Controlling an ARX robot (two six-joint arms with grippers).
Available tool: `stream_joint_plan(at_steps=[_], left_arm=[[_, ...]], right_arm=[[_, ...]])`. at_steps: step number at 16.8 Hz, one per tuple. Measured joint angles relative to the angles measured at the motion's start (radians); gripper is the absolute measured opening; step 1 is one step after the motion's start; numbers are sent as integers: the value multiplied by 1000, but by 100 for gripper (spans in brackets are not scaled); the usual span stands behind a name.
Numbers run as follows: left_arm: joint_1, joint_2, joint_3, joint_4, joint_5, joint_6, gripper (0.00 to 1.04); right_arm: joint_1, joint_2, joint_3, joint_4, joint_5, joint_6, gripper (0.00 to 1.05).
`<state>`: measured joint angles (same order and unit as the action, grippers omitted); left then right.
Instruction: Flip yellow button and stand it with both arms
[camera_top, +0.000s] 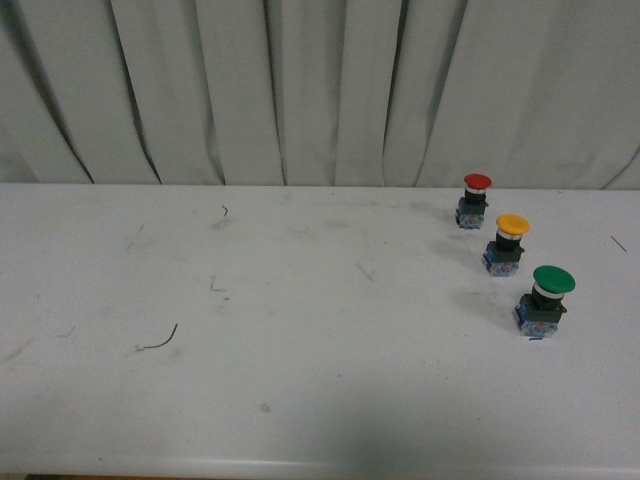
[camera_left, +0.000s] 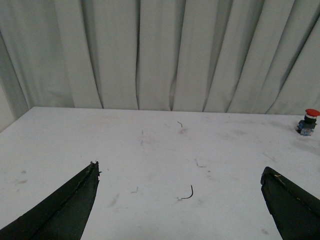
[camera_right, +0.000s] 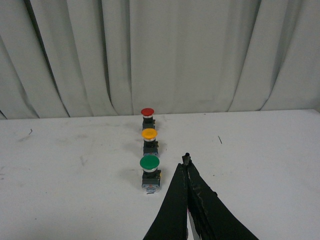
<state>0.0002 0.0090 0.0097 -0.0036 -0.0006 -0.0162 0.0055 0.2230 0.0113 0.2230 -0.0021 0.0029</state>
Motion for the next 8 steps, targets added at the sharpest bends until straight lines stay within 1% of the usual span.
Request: stream_joint_plan(at_steps=[4,5,6,7,8], left_arm=[[0,0,0,0,0,0,98],[0,0,0,0,0,0,98],[0,0,0,0,0,0,98],[0,0,0,0,0,0,98],[0,0,0,0,0,0,98]], right_arm=[[0,-57,0,-60,0,0,2],[0,-158,0,-211,0,0,2],[0,-220,3,-208,0,0,2],[0,-219,0,-235,2,0,2],[0,-219,0,-227,2,0,2]])
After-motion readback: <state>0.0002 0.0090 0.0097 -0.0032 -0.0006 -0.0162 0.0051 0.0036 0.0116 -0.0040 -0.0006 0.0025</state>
